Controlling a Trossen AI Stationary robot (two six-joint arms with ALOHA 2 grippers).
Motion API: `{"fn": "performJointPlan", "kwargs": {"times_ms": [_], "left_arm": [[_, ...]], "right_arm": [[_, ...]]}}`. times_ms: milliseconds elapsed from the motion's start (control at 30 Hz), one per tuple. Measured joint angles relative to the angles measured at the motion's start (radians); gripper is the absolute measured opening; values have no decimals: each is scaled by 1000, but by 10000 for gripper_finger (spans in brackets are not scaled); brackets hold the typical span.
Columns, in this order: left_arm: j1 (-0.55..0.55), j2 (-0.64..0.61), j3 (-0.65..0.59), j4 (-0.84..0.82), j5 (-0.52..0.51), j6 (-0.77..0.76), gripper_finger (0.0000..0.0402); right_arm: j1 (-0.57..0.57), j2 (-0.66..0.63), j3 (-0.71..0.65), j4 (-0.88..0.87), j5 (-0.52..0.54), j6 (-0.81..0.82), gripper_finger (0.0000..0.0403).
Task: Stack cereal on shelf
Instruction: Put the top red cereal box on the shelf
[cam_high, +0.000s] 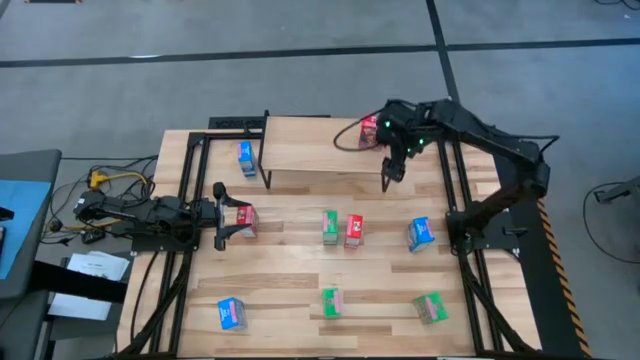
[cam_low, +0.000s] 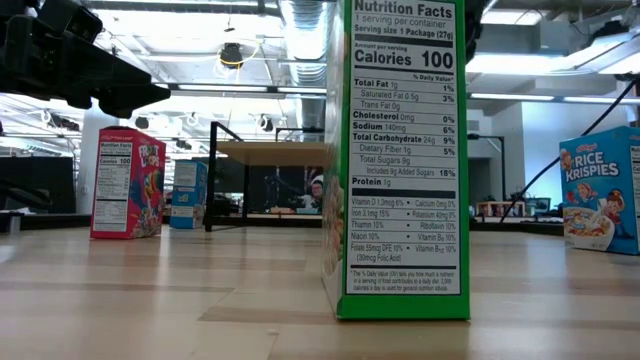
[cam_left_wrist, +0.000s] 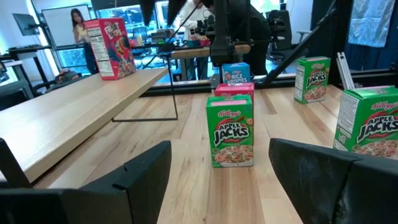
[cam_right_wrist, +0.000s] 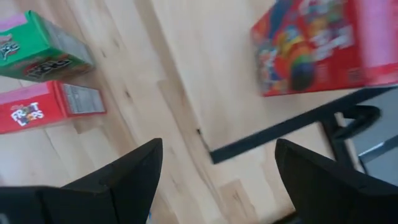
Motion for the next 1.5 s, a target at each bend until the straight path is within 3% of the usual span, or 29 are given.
{"fn": "performJointPlan", "kwargs": {"times_ms": [233,467,600,800,1100,1500], "left_arm": [[0,0,0,0,0,0,262],[0,0,0,0,0,0,262],[0,0,0,0,0,0,262],[0,0,0,0,0,0,262],[0,0,0,0,0,0,263],[0,0,0,0,-1,0,263]], "right_arm": [[95,-125,-240,201,6,143,333],[197,-286,-494,456,149,264,333],[226,-347,-627,659,216,259,333],[219,-366,-782,955,225,166,333],[187,-306,-839,1119,267,76,333],[81,-278,-839,1174,269,81,333]]}}
